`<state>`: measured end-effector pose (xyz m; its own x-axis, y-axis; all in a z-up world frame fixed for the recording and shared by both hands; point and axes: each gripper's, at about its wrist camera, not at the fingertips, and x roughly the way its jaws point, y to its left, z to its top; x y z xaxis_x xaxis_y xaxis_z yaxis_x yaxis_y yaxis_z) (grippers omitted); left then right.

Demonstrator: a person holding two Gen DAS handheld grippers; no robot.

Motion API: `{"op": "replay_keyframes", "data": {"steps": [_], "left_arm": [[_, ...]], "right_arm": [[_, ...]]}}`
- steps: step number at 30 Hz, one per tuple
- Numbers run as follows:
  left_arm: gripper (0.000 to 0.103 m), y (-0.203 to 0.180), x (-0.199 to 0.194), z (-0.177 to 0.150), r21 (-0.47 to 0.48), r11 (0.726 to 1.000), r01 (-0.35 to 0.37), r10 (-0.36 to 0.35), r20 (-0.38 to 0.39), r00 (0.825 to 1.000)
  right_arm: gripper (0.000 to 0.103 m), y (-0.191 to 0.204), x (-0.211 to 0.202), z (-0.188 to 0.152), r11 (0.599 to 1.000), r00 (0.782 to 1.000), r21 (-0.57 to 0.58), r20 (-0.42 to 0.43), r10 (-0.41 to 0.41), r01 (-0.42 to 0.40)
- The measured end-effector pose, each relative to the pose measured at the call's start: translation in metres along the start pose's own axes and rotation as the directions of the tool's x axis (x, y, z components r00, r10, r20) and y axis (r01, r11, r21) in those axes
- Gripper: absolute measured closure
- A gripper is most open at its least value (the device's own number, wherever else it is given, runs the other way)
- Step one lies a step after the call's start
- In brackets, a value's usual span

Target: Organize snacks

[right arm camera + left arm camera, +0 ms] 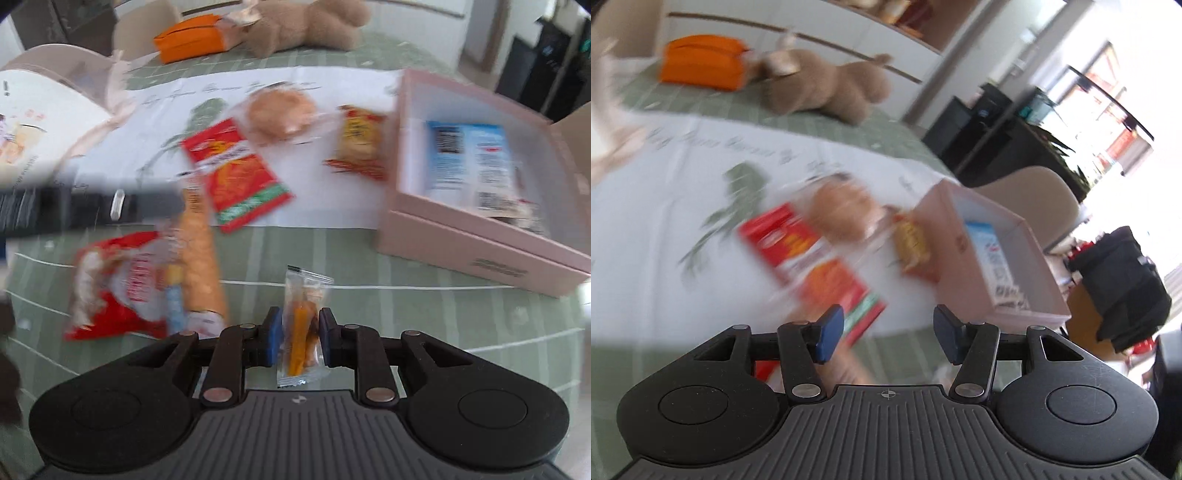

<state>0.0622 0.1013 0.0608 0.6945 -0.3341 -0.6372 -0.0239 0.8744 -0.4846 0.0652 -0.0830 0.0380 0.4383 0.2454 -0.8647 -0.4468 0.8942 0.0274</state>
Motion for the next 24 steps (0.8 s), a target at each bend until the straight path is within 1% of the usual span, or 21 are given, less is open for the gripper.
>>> {"op": "replay_keyframes", "data": {"steps": [1, 3, 4, 6, 8, 10, 12, 15, 16, 17, 19, 22, 24], "left_arm": [[0.044, -0.004, 0.013, 0.009, 0.009, 1.000, 0.011, -0.011, -0.010, 1.000], [0.044, -0.009, 0.042, 0.025, 0.013, 1.000, 0.017, -0.016, -0.046, 0.999], [0.044, -0.012, 0.058, 0.032, 0.013, 1.000, 0.013, -0.012, -0.065, 0.998], [0.044, -0.019, 0.088, 0.043, 0.020, 1.000, -0.007, 0.008, -0.091, 0.996], [0.046, -0.024, 0.114, 0.051, 0.027, 0.998, -0.051, 0.054, -0.106, 0.993], [0.052, -0.028, 0.136, 0.059, 0.030, 0.996, -0.082, 0.085, -0.117, 0.990], [0.053, -0.033, 0.152, 0.062, 0.044, 0.994, -0.101, 0.105, -0.127, 0.986], [0.056, -0.040, 0.160, 0.061, 0.110, 0.987, -0.113, 0.124, -0.098, 0.987], [0.058, -0.042, 0.161, 0.060, 0.130, 0.986, -0.108, 0.121, -0.101, 0.987], [0.059, -0.041, 0.160, 0.059, 0.129, 0.987, -0.093, 0.108, -0.109, 0.988], [0.061, -0.036, 0.153, 0.054, 0.095, 0.994, -0.061, 0.074, -0.131, 0.989], [0.061, -0.038, 0.135, 0.040, 0.139, 0.988, -0.064, 0.084, -0.146, 0.986], [0.061, -0.037, 0.119, 0.027, 0.148, 0.988, -0.048, 0.072, -0.162, 0.984]], "right_arm": [[0.069, -0.004, -0.003, -0.002, 1.000, 1.000, -0.003, 0.010, -0.006, 0.006], [0.062, -0.014, -0.010, -0.005, 1.000, 0.999, -0.003, 0.047, -0.019, 0.019], [0.061, -0.019, -0.014, -0.007, 0.999, 0.997, -0.005, 0.068, -0.032, 0.032], [0.061, -0.027, -0.019, -0.011, 0.999, 0.995, -0.005, 0.089, -0.053, 0.053], [0.061, -0.037, -0.020, -0.015, 0.998, 0.994, 0.003, 0.094, -0.055, 0.055], [0.061, -0.048, -0.021, -0.021, 0.999, 0.996, 0.014, 0.085, -0.042, 0.041], [0.061, -0.058, -0.021, -0.027, 0.999, 0.996, 0.018, 0.077, -0.036, 0.035], [0.061, -0.071, -0.019, -0.037, 0.999, 0.997, 0.017, 0.056, -0.045, 0.044], [0.061, -0.075, -0.018, -0.040, 0.999, 0.998, 0.018, 0.048, -0.049, 0.048], [0.061, -0.079, -0.018, -0.041, 0.998, 0.998, 0.020, 0.040, -0.053, 0.052], [0.061, -0.086, -0.017, -0.043, 0.998, 0.998, 0.029, 0.030, -0.058, 0.057], [0.061, -0.092, -0.017, -0.045, 0.997, 0.998, 0.042, 0.026, -0.060, 0.059], [0.061, -0.089, -0.018, -0.044, 0.998, 0.998, 0.041, 0.030, -0.058, 0.057]]}}
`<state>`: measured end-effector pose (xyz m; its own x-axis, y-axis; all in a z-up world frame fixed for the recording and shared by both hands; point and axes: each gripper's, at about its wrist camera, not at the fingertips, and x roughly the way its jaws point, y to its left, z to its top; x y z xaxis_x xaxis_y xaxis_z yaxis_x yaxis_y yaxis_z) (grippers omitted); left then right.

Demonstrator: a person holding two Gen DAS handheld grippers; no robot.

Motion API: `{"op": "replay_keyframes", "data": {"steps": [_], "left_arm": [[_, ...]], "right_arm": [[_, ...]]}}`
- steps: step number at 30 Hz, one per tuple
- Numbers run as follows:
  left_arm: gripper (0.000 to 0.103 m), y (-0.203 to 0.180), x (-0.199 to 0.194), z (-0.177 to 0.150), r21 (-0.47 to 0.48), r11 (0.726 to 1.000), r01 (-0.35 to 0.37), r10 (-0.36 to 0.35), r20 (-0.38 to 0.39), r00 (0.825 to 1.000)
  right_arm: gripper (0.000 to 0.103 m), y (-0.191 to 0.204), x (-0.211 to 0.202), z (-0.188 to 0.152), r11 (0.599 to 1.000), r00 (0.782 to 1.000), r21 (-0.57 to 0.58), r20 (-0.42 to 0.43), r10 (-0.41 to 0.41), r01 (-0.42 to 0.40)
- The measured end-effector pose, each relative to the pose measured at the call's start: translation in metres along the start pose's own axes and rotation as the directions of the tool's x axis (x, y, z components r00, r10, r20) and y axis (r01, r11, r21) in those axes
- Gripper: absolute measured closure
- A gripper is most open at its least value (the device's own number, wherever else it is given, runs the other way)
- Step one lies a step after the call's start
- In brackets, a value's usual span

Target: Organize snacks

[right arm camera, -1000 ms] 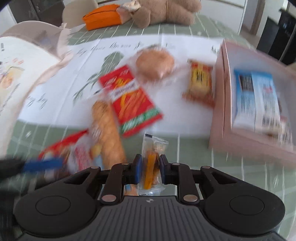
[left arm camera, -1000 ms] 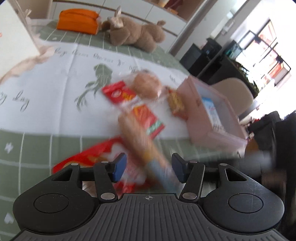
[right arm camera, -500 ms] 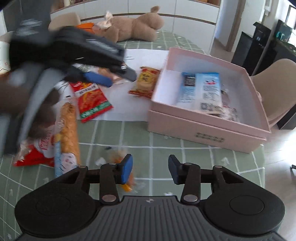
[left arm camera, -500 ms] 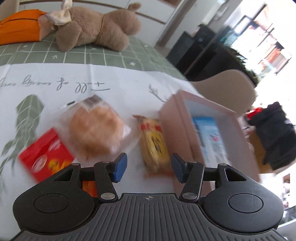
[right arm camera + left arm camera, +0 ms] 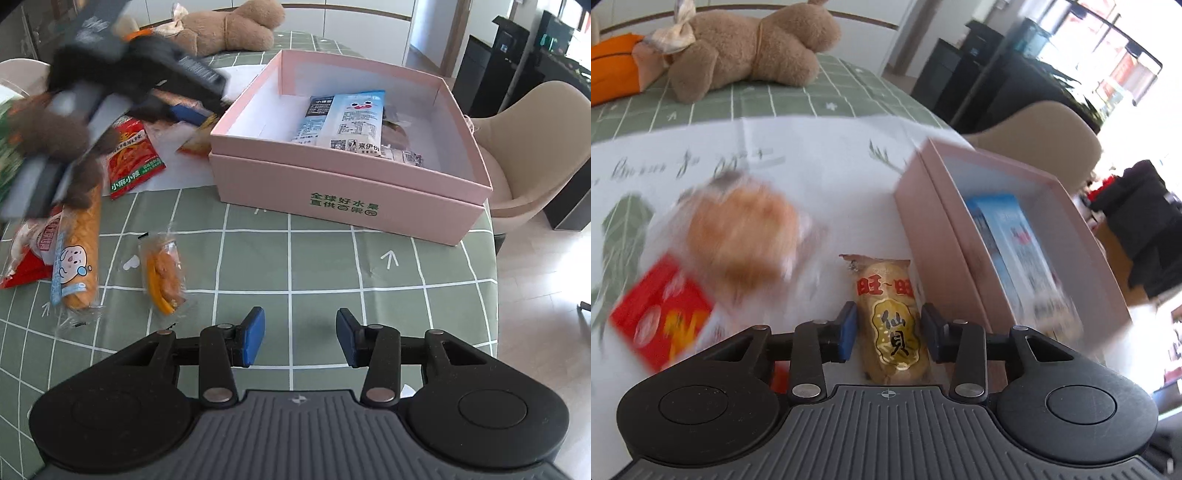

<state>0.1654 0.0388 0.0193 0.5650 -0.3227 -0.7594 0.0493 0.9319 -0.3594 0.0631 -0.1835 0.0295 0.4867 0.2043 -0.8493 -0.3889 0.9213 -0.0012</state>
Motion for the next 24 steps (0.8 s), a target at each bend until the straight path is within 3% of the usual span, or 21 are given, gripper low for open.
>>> {"op": "replay_keyframes", "data": {"steps": [7, 16, 21, 24], "left_arm": [[0.066, 0.002, -0.055, -0.076, 0.018, 0.996, 0.090, -0.089, -0.054, 0.995], [0.071, 0.026, -0.121, -0.126, -0.025, 0.999, 0.027, -0.027, -0.014, 1.000], [0.071, 0.025, -0.131, -0.142, 0.021, 0.998, -0.052, 0.053, -0.032, 0.998], [0.071, 0.029, -0.135, -0.146, 0.003, 0.999, -0.037, 0.037, -0.016, 0.999]], "right_arm": [[0.058, 0.034, -0.003, 0.017, 0.998, 0.997, 0.011, 0.048, 0.067, -0.067], [0.056, 0.078, 0.013, 0.031, 0.982, 0.989, 0.124, 0.034, 0.143, -0.146], [0.056, 0.090, 0.011, 0.022, 0.986, 0.993, 0.121, 0.027, 0.111, -0.113], [0.055, 0.088, 0.000, 0.012, 0.993, 0.996, 0.085, 0.031, 0.083, -0.085]]}}
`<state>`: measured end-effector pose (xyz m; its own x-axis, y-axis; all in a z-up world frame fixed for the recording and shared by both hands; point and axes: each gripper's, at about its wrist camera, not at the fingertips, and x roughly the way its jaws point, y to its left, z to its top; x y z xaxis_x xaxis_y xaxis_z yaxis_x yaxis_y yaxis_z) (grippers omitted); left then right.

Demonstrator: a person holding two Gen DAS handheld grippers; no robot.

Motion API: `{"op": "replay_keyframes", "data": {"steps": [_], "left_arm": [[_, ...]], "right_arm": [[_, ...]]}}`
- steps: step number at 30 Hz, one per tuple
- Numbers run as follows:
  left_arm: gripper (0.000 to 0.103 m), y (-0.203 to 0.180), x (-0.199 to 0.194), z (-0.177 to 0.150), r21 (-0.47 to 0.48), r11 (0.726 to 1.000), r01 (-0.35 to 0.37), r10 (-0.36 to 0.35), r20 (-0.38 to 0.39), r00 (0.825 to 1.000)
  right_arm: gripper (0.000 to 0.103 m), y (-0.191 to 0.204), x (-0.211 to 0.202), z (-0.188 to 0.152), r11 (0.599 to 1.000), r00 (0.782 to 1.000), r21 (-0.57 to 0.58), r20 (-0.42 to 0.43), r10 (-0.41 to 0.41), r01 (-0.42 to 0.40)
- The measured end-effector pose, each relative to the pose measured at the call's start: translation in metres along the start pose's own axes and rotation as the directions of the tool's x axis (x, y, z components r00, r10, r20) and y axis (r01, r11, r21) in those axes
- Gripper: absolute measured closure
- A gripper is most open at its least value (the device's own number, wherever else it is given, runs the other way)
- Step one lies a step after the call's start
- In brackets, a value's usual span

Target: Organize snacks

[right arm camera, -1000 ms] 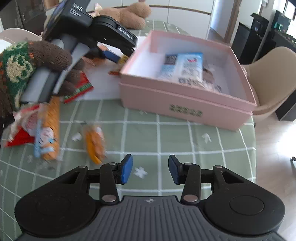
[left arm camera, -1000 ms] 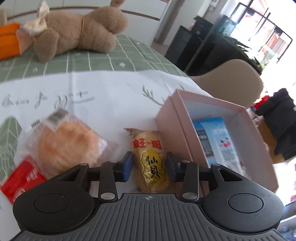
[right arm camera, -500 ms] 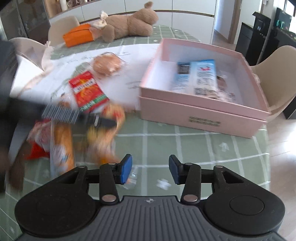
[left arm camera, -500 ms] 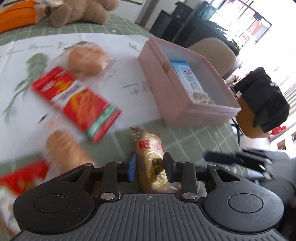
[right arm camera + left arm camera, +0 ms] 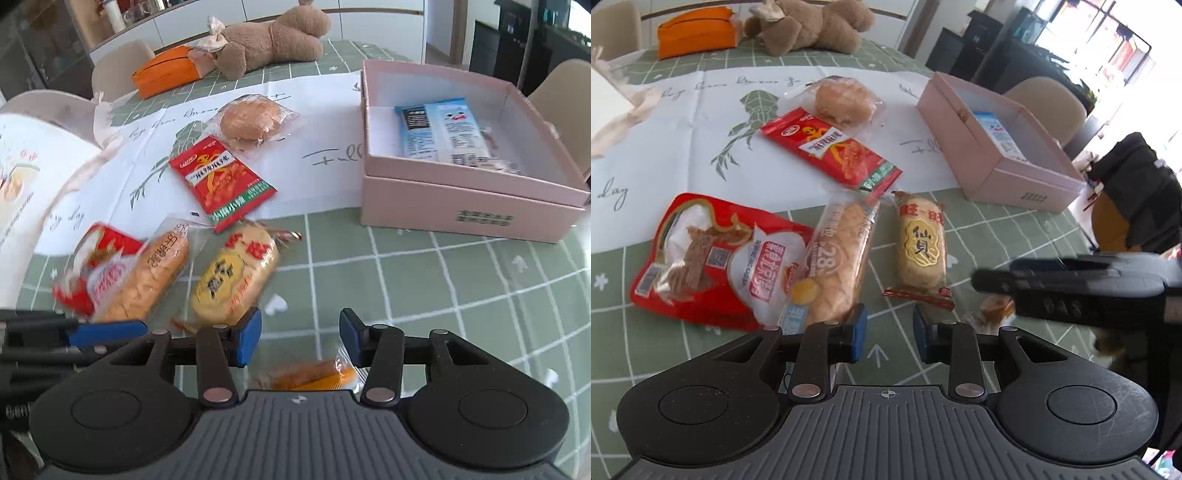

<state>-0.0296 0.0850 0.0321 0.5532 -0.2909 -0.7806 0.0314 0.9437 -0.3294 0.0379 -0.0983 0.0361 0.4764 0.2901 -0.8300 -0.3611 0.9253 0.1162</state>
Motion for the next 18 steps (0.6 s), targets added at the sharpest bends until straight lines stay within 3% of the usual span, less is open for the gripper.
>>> {"op": "replay_keyframes", "data": {"steps": [3, 6, 10, 18], "left_arm": [[0.071, -0.003, -0.001, 0.000, -0.012, 1.000, 0.028, -0.027, 0.018, 0.999], [0.071, -0.013, -0.003, 0.003, 0.011, 0.999, 0.049, -0.050, 0.039, 0.998], [0.071, -0.028, 0.001, 0.009, 0.071, 0.996, 0.061, -0.063, 0.035, 0.997], [0.070, -0.056, 0.041, 0.021, 0.195, 0.980, -0.036, 0.031, 0.025, 0.999]], "right_arm": [[0.047, -0.003, -0.010, -0.012, 0.999, 1.000, -0.048, -0.012, -0.024, 0.023], [0.047, -0.007, -0.014, -0.024, 0.996, 0.998, -0.075, -0.035, -0.043, 0.041], [0.048, -0.014, -0.014, -0.037, 0.987, 0.991, -0.089, -0.019, -0.133, 0.131], [0.050, -0.030, -0.020, -0.046, 0.988, 0.988, -0.030, -0.010, -0.152, 0.151]]}}
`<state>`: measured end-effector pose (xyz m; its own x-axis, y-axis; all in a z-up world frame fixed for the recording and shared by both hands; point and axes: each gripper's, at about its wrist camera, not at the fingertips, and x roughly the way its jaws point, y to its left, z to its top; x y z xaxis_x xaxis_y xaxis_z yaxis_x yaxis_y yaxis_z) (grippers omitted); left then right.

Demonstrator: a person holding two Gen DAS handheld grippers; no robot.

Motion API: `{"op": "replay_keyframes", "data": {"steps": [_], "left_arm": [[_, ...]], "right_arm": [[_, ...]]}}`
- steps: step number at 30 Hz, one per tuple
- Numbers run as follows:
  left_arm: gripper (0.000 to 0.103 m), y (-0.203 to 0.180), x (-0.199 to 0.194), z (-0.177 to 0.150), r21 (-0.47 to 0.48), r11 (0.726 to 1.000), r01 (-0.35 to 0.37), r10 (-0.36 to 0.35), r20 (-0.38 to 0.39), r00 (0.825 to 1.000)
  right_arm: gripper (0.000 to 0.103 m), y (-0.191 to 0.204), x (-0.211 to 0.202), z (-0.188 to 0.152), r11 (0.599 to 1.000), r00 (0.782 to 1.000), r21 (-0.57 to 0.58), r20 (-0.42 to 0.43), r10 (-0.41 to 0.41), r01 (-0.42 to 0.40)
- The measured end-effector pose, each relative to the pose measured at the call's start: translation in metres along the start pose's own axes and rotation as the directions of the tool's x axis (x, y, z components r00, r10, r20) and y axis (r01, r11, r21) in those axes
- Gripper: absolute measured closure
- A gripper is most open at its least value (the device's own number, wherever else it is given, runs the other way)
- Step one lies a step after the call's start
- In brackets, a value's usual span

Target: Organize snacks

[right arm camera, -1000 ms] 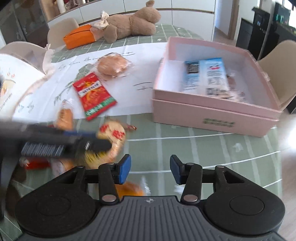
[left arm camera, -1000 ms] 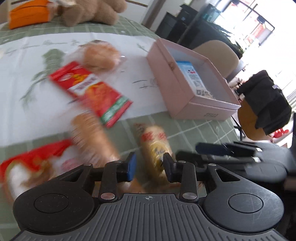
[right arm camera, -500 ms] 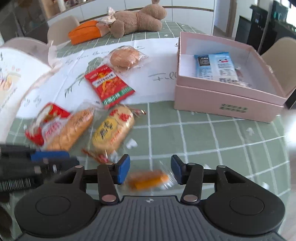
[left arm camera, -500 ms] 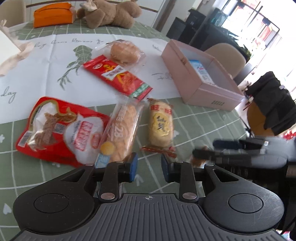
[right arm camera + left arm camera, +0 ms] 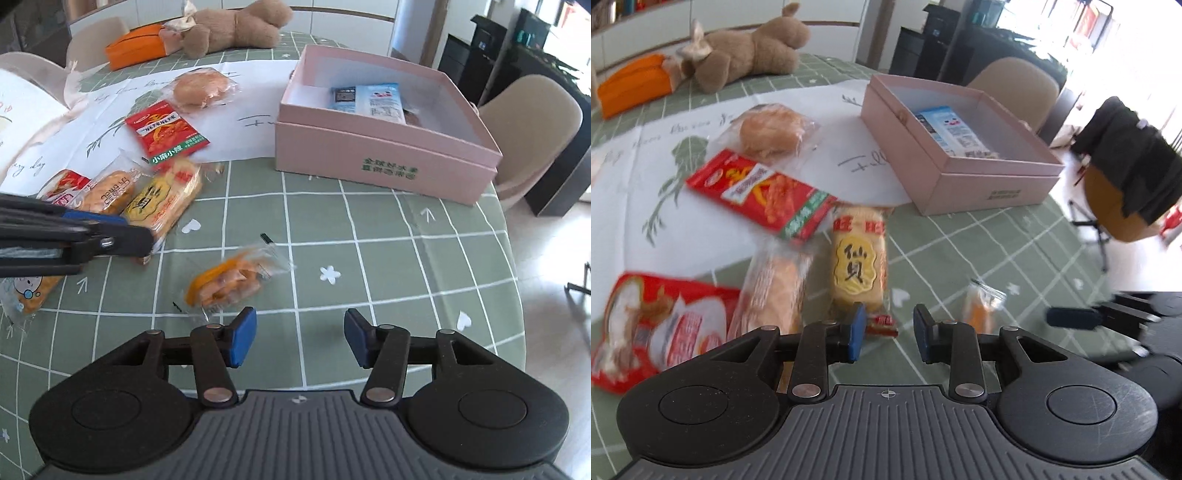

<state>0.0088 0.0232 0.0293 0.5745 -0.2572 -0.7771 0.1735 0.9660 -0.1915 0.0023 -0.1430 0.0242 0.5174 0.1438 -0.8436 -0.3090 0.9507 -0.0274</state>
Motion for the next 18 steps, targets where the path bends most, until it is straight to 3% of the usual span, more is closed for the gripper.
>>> {"op": "replay_keyframes", "data": {"steps": [8, 10, 13, 18], "left_arm": [[0.070, -0.004, 0.014, 0.013, 0.044, 0.999, -0.021, 0.021, -0.007, 1.000], [0.070, -0.005, 0.016, 0.012, 0.056, 0.998, 0.004, -0.003, -0.025, 1.000], [0.069, -0.007, 0.016, 0.004, 0.071, 0.997, -0.020, 0.023, -0.040, 0.999], [0.069, 0.021, -0.009, -0.007, -0.050, 0.998, -0.042, 0.043, 0.007, 0.999]], "right_arm": [[0.043, 0.000, -0.001, -0.005, 1.000, 1.000, -0.007, 0.010, -0.006, 0.006], [0.043, 0.000, -0.001, -0.004, 1.000, 1.000, -0.014, 0.014, -0.001, 0.001], [0.042, 0.002, 0.001, 0.000, 1.000, 1.000, -0.029, 0.017, -0.003, 0.004], [0.042, 0.010, 0.003, 0.008, 0.999, 1.000, -0.052, 0.021, 0.006, -0.005]]}}
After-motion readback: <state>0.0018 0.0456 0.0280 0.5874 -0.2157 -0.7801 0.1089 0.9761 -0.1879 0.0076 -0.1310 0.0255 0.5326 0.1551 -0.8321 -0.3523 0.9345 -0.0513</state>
